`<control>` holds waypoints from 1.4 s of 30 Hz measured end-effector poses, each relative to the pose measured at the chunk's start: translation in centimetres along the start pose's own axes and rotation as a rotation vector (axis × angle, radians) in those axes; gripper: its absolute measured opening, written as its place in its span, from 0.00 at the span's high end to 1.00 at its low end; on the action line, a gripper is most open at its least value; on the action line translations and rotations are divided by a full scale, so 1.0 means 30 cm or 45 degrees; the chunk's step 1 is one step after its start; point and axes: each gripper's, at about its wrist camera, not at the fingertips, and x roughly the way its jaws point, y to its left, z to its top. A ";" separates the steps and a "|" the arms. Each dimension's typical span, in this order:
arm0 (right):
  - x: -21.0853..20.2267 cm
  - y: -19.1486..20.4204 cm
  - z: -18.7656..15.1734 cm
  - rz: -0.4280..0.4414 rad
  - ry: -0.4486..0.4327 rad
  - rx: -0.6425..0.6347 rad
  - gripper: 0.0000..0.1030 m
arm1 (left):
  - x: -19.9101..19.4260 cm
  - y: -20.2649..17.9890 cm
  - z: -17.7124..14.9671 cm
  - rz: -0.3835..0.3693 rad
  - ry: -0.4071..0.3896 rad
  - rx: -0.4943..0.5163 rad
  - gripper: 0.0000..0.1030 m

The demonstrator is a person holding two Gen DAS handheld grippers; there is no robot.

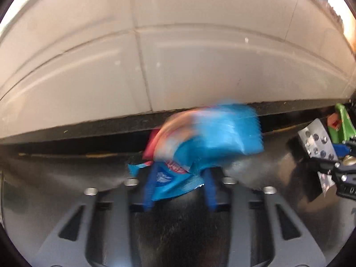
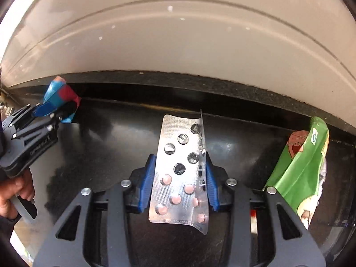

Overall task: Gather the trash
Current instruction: 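Grasp the blue snack wrapper with the left tool while the right tool grasps the pill blister pack, then carry wrapper and blister pack over the trash bin and open both tools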

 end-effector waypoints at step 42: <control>-0.581 0.412 -0.624 0.317 -0.119 -0.319 0.60 | -0.928 -0.036 -0.839 0.179 -0.024 -0.295 0.79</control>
